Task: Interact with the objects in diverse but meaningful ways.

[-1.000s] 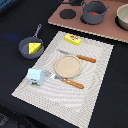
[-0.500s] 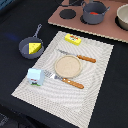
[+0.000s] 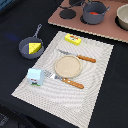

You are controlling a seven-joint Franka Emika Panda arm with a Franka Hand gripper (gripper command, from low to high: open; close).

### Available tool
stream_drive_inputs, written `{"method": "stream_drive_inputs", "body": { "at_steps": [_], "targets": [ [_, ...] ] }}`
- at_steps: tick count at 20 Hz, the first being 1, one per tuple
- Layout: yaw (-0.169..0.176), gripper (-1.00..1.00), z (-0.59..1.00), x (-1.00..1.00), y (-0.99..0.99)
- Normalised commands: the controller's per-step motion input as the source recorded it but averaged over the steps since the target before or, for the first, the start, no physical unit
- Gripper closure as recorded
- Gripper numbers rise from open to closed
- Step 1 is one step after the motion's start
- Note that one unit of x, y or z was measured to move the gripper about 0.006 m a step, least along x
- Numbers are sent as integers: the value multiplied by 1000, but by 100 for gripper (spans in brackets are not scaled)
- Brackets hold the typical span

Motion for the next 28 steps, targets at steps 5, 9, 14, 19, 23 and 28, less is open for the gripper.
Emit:
{"method": "stream_drive_inputs", "body": {
  "at_steps": [5,9,14,19,23,28],
  "targets": [
    [0,-100,-65,137,269],
    [0,-100,-146,82,263],
    [-4,-100,-58,193,277],
    [-32,-100,34,351,315],
    [-25,100,0,258,254],
    [-23,100,0,281,231]
  ]
}}
